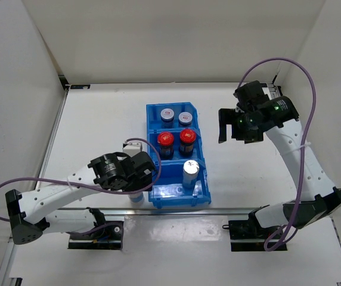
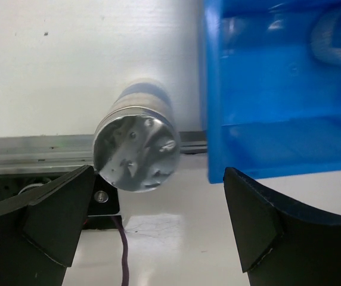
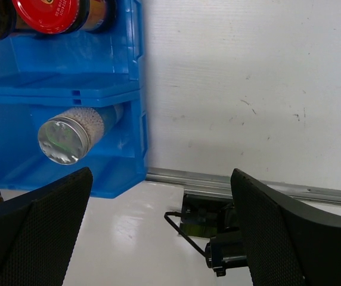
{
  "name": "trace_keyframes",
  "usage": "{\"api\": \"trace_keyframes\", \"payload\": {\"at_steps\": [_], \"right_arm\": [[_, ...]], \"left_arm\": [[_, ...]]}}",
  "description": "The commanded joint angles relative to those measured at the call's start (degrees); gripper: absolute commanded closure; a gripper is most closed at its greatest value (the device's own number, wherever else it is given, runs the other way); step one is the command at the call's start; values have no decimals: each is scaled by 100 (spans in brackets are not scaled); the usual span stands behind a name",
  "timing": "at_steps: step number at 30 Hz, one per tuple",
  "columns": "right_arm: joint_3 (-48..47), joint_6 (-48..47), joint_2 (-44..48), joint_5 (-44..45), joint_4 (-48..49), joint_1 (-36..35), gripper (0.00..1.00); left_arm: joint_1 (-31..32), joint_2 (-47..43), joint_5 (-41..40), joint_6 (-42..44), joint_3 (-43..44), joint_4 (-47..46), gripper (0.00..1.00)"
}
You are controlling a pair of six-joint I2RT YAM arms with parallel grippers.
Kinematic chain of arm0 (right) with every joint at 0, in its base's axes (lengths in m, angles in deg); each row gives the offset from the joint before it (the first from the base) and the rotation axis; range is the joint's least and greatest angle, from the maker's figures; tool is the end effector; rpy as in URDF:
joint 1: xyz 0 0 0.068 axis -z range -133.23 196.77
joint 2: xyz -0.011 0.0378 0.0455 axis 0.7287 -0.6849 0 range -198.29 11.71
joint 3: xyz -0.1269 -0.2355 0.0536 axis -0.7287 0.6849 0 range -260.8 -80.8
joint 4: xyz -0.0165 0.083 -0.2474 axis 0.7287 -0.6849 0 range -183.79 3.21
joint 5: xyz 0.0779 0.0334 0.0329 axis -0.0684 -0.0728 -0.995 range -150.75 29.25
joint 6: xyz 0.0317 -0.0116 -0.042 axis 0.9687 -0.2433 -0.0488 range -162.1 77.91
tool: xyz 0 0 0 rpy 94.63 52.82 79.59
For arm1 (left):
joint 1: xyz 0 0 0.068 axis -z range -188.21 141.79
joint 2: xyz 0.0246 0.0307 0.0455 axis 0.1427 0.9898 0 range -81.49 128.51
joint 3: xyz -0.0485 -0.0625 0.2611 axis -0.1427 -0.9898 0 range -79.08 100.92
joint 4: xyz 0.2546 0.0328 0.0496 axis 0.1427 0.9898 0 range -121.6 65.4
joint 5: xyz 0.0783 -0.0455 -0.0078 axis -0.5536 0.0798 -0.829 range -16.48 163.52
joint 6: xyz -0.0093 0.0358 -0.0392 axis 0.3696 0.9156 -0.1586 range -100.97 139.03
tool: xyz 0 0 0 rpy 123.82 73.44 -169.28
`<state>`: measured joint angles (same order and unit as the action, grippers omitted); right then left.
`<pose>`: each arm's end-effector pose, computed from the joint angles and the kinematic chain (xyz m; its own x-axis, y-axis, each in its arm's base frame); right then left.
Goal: Organize the condiment bottles
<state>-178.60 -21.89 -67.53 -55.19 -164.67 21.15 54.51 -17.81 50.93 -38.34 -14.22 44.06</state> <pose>0.2176 0.1006 0.4136 -0.8611 -0.0318 -0.5075 -0.0942 0.9907 0.0979 0.0925 -0.1494 0.3122 -0.8895 0.0284 -0.4561 0.0452 0.9986 -0.0259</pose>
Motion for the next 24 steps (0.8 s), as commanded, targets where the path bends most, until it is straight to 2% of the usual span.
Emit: {"api": "trace_keyframes", "payload": {"at_steps": [1, 6, 11, 13, 16, 17, 19, 20, 22, 23, 24], "right_arm": [[-20, -131, 6, -73, 28, 5, 0], [-160, -184, -135, -73, 28, 5, 0], [-222, -184, -250, -134, 28, 5, 0], [-222, -184, -302, -187, 28, 5, 0], [-284, -184, -302, -187, 28, 5, 0], [-336, -184, -302, -135, 28, 5, 0], [-336, -184, -355, -134, 28, 5, 0], [-336, -184, -355, -134, -24, 5, 0], [-389, -132, -355, -73, -25, 5, 0], [-389, -131, -355, -73, -25, 5, 0], [-319, -131, -355, -73, -25, 5, 0]], "left_arm": [[-101, -276, 97, -397, -377, 10, 0], [-435, -558, -8, -478, -773, -156, 0], [-821, -436, 53, 179, -958, -718, 0], [-945, -383, 281, 400, -1019, -1051, 3], [-1086, -216, 475, 656, -1072, -1263, 20], [-1139, -163, 527, 726, -1072, -1264, 32], [-1200, -163, 527, 797, -941, -1264, 43], [-1253, -163, 527, 849, -827, -1212, 58], [-1253, -163, 379, 850, -476, -1028, 74], [-1253, -163, 221, 850, -31, -922, 86], [-1253, -76, 142, 919, 209, -721, 89]]}}
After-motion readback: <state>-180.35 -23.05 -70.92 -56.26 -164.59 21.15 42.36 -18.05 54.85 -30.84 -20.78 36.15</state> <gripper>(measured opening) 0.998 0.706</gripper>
